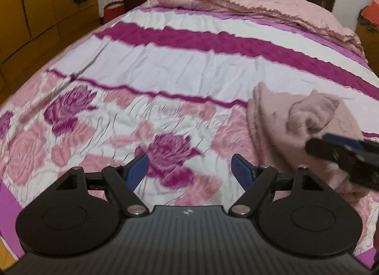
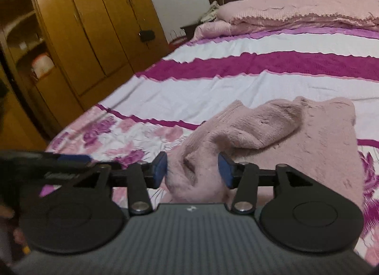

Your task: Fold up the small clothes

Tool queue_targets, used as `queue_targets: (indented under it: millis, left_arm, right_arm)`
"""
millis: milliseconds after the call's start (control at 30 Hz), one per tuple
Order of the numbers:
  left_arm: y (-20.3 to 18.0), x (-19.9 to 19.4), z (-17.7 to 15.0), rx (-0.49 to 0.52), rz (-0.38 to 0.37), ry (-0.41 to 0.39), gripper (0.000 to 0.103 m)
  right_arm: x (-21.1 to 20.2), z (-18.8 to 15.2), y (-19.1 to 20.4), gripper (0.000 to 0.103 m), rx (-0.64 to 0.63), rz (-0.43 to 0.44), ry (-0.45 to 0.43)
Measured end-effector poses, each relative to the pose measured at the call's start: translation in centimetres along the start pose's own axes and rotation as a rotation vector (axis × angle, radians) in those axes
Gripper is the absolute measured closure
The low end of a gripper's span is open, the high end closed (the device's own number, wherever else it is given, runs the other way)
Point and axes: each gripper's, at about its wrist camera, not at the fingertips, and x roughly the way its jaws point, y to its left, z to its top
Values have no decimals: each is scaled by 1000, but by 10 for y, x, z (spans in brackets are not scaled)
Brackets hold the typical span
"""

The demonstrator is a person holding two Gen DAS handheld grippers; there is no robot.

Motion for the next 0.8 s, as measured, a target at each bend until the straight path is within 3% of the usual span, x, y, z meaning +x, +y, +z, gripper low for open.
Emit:
queue_targets:
  millis: [133, 300, 467, 600, 800]
  left_arm:
    - [-21, -5, 14, 49, -39, -31, 21]
    - [-57, -4, 27, 123, -103, -64, 21]
    - [-103, 10, 33, 222, -214, -99, 21]
    - [-134, 33, 34, 296, -283, -97, 21]
    - [-159, 78, 35, 320, -281, -71, 21]
  right_arm:
    - [-24, -1, -17, 52, 37, -45, -35]
    - [-48, 2, -60, 52, 130, -176, -106]
    - [-58, 0, -104, 50, 250, -283, -136]
    - [-58, -8, -126, 50, 299, -315, -134]
    - [-46, -13, -141, 50, 312, -419, -117]
